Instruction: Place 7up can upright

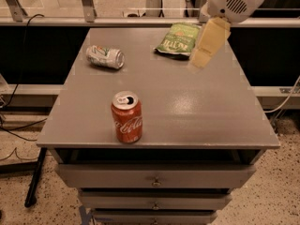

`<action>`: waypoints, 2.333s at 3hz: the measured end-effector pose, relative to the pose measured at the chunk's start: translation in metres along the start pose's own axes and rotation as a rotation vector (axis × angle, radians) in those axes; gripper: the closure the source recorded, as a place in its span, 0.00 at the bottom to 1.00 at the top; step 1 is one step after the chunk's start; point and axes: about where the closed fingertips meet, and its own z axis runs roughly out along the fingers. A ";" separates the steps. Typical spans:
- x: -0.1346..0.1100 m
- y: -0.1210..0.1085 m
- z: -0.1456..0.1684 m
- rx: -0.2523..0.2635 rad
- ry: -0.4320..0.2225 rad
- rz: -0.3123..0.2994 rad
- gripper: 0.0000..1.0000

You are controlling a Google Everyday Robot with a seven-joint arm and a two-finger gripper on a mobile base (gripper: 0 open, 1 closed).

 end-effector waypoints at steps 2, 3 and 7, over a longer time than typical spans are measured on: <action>-0.030 -0.011 0.019 0.017 -0.074 0.024 0.00; -0.100 -0.033 0.065 0.030 -0.191 0.073 0.00; -0.257 -0.054 0.251 -0.053 -0.065 0.134 0.00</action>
Offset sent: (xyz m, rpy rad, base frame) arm 0.0780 0.1034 -0.0036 0.2623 -0.0970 -0.0430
